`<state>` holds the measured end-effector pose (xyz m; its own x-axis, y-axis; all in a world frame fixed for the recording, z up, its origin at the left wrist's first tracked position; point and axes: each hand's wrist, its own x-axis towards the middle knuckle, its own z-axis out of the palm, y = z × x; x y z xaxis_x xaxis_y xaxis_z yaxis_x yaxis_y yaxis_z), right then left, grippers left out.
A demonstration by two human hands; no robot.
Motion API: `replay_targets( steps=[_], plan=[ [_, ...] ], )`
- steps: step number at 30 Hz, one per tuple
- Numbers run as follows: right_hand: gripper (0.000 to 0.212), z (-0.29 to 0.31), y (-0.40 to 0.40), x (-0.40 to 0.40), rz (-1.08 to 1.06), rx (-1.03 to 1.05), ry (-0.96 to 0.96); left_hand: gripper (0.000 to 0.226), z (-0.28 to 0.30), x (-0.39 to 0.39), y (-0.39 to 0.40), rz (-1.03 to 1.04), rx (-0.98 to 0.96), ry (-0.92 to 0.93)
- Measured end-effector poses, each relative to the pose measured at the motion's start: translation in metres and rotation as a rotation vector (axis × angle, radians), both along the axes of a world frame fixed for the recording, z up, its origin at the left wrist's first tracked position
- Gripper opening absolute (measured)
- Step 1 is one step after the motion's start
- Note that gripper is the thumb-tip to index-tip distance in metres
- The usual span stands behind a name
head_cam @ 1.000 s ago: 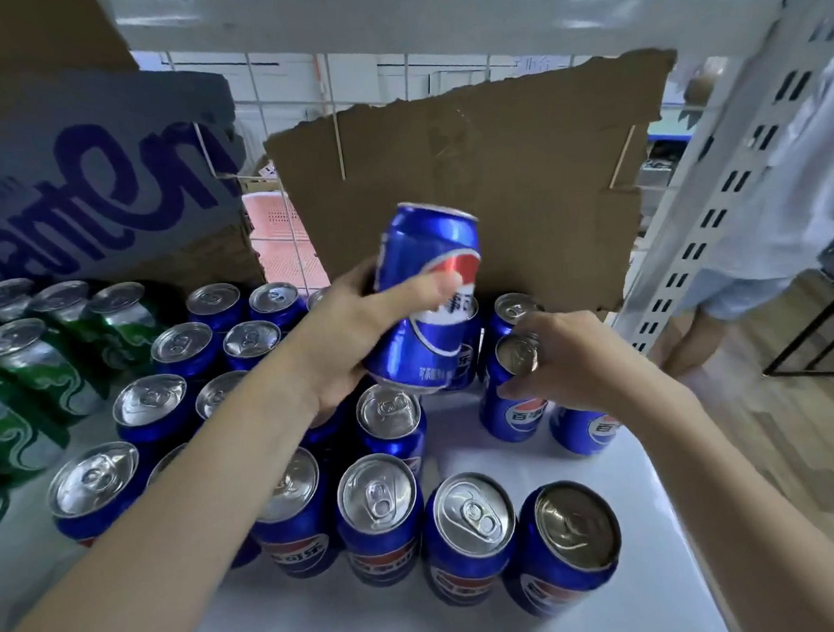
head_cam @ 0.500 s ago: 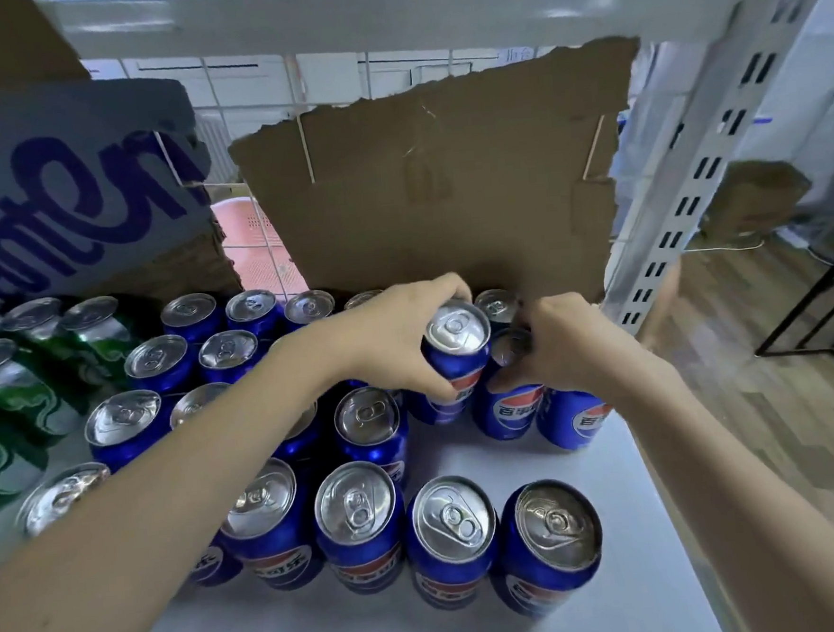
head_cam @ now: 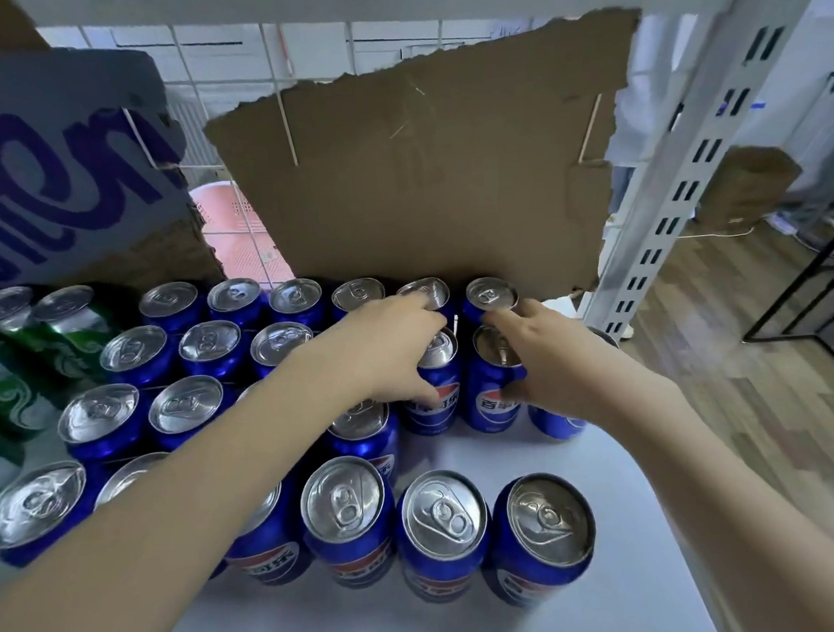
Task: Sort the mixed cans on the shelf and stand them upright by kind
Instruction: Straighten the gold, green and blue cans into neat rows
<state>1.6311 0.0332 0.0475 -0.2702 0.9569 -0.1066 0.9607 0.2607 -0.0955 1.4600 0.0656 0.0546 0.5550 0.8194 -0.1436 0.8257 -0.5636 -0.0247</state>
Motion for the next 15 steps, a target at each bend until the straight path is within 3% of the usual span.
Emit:
replay_targets(
  steps=[3, 15],
  plan=[
    [0.069, -0.0019, -0.0029, -0.0007, -0.012, 0.019, 0.047, 0.059, -0.0008, 0.001, 0.0007, -0.01, 0.012, 0.005],
    [0.071, -0.0052, -0.0035, -0.0052, -0.068, 0.021, 0.055, 0.06, -0.0086, -0.003, 0.0048, 0.006, 0.029, -0.09]
  ],
)
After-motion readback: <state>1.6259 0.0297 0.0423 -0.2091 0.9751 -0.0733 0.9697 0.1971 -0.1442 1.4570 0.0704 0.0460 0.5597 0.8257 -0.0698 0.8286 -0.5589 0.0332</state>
